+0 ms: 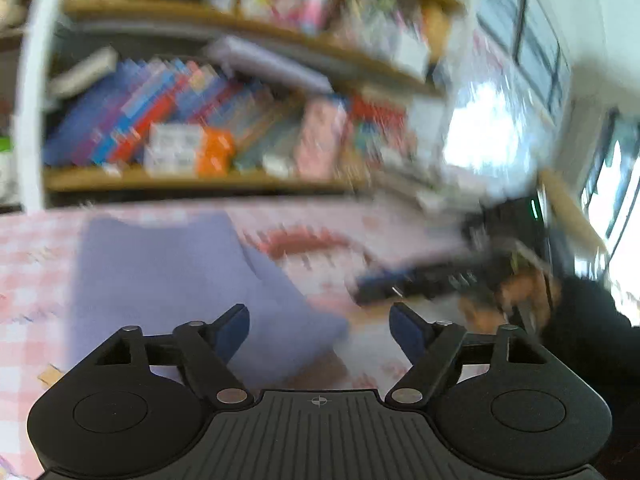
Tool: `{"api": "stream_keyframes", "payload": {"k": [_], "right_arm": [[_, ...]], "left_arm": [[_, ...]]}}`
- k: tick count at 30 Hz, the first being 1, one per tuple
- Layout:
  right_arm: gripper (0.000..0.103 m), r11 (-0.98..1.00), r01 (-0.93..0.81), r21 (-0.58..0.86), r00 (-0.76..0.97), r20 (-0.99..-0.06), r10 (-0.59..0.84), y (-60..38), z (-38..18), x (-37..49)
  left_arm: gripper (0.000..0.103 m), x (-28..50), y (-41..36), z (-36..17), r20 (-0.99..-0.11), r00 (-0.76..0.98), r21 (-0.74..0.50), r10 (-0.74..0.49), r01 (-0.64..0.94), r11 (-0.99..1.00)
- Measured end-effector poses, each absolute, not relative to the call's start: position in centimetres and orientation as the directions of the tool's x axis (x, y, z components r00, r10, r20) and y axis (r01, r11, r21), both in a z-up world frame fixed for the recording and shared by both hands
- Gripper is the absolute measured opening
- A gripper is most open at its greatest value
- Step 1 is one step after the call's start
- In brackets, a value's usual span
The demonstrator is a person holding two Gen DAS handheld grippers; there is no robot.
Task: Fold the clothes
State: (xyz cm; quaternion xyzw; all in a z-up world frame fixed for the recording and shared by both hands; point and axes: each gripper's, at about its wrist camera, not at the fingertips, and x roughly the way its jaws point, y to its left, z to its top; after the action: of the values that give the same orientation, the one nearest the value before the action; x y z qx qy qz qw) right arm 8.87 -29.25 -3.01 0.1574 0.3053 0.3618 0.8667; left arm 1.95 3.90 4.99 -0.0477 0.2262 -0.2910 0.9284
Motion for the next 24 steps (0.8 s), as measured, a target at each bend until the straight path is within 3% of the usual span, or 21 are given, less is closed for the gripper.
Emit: {"api": "stream_keyframes", "payload": {"k": [2,5,7,11,17,20,24], "right_arm": [[0.065,0.615,-0.492,0.617,0.531,-0.347,0.773,-29.2,-3.1,8.8],[0.063,0.517,-0.434,0.738,0.485,-0.293,0.824,-27.6,-3.3,9.1],[0.063,0.490,-0.398,0.775,0.464,-0.290,0.837,-26.2,-3.2,9.4],[0.055,0.564,-0.358,0.744,0.459,-0.386,0.800,-23.5,-2.4,10.2],[0.041,0.693,-0.323,0.644,0.469,-0.527,0.709,-19.5,-1.6,11.2],[0.019,0.735,-0.373,0.566,0.505,-0.540,0.673,-18.5,-0.3,10.2],[0.014,0.773,-0.444,0.453,0.559,-0.534,0.634,-17.4,1.7,8.5]], "left_arm": [[0.080,2.6,5.6,5.9,-0.369,0.781,-0.199,-0.504,0.463,0.864],[0.080,4.1,6.0,5.5,-0.418,0.825,-0.082,-0.381,0.383,0.920],[0.079,4.8,5.5,4.4,-0.467,0.804,-0.033,-0.368,0.401,0.916],[0.080,4.9,4.4,2.7,-0.517,0.726,0.005,-0.453,0.532,0.847],[0.086,4.2,4.1,1.0,-0.508,0.700,0.028,-0.502,0.596,0.802],[0.087,4.1,4.5,0.6,-0.493,0.694,0.009,-0.525,0.607,0.794],[0.088,4.0,5.5,0.9,-0.458,0.703,-0.030,-0.545,0.601,0.799]]}}
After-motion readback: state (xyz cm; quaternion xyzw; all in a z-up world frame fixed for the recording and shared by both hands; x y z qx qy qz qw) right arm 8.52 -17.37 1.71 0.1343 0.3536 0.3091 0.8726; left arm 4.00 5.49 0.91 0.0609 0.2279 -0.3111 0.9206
